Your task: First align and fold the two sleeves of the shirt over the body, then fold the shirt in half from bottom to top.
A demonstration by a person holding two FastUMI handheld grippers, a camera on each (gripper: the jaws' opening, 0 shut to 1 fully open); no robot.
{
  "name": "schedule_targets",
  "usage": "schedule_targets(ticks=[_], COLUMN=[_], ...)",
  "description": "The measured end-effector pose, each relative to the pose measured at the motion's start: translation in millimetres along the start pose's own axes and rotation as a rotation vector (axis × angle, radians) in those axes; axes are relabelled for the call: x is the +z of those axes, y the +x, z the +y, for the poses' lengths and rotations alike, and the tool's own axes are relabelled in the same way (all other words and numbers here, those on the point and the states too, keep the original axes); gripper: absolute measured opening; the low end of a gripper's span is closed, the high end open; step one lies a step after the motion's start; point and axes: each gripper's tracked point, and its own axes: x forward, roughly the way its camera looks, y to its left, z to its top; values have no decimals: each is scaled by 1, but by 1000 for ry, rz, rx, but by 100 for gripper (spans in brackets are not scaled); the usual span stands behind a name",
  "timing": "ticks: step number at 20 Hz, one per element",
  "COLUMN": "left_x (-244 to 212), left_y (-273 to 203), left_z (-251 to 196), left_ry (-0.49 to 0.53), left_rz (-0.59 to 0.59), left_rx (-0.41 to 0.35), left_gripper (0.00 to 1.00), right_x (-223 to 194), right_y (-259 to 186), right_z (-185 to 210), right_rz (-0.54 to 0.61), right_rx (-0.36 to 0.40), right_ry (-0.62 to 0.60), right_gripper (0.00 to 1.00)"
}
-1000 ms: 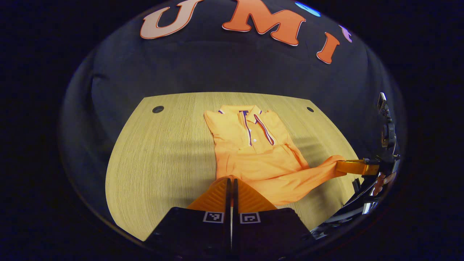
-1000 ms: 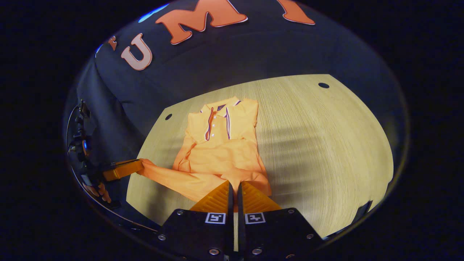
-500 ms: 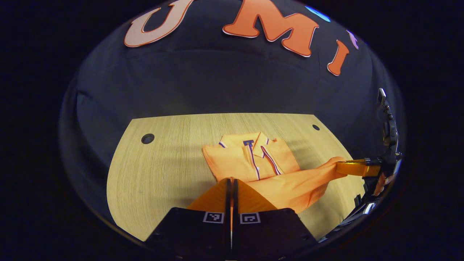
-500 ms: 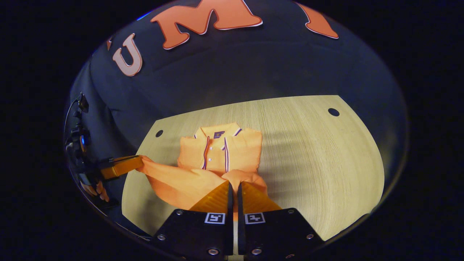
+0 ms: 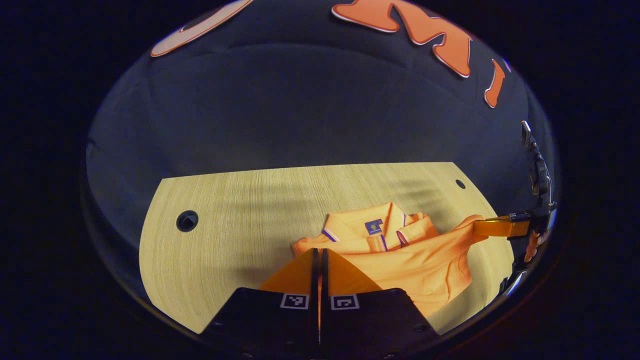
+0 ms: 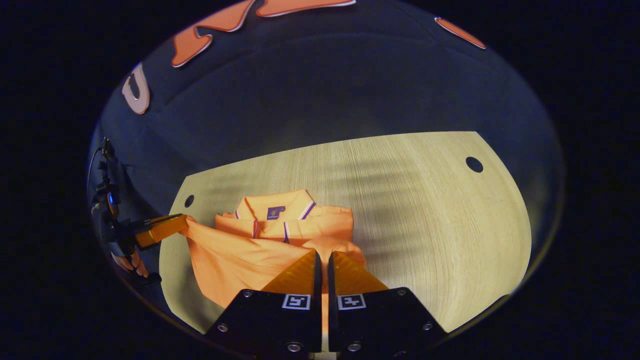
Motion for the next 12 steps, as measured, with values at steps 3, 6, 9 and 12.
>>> schedule_targets(ticks=[3,6,9,12], left_x=[9,15,15,26], left_y=[29,38,19,-7], left_z=[10,20,24,33], left_ry=[-29,-56,-87,-71], left_rz=[25,13,2,-62], left_rx=[16,50,67,110], left_gripper=[2,27,100,99], right_x=[13,33,50,60], right_y=[29,44,29,0], right_z=[-8,4,-7,-7], right_rz=[29,-6,-84,-168], right_rx=[-41,-2,-35,-65], right_ry=[38,142,123,47], right_gripper=[6,22,75,99])
